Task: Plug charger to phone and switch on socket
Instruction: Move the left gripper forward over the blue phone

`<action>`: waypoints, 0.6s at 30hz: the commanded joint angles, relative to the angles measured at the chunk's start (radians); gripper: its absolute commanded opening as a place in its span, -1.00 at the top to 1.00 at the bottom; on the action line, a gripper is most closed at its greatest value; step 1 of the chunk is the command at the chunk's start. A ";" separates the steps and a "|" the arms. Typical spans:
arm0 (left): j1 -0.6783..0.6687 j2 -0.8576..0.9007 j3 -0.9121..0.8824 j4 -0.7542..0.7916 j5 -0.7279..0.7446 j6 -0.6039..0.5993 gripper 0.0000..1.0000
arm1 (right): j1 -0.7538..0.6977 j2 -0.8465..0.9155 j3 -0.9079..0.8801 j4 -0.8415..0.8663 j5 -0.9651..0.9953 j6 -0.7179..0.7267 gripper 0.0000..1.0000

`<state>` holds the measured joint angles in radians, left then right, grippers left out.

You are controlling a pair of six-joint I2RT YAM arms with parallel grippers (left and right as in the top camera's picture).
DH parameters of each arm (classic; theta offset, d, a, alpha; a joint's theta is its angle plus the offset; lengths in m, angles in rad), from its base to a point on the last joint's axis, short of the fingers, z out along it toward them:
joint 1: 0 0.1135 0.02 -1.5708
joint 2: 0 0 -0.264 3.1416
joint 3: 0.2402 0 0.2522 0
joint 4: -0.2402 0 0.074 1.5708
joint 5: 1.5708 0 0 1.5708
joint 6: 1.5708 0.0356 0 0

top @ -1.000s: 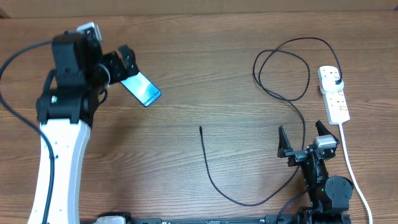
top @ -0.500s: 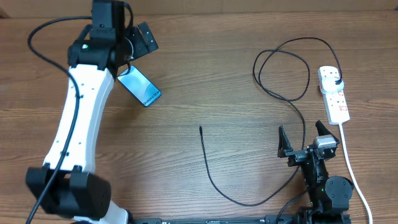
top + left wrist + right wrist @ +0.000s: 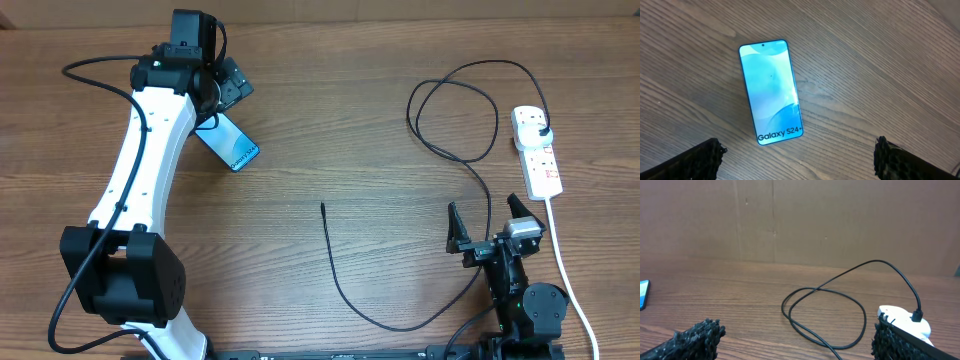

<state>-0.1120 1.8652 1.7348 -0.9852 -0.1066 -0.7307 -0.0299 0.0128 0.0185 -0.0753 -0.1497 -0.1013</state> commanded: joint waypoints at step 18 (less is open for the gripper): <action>-0.008 0.011 0.026 -0.014 0.003 -0.071 -0.99 | 0.008 -0.010 -0.011 0.003 0.003 -0.001 -1.00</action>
<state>-0.1120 1.8652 1.7355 -0.9981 -0.1055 -0.7692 -0.0299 0.0128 0.0185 -0.0761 -0.1501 -0.1013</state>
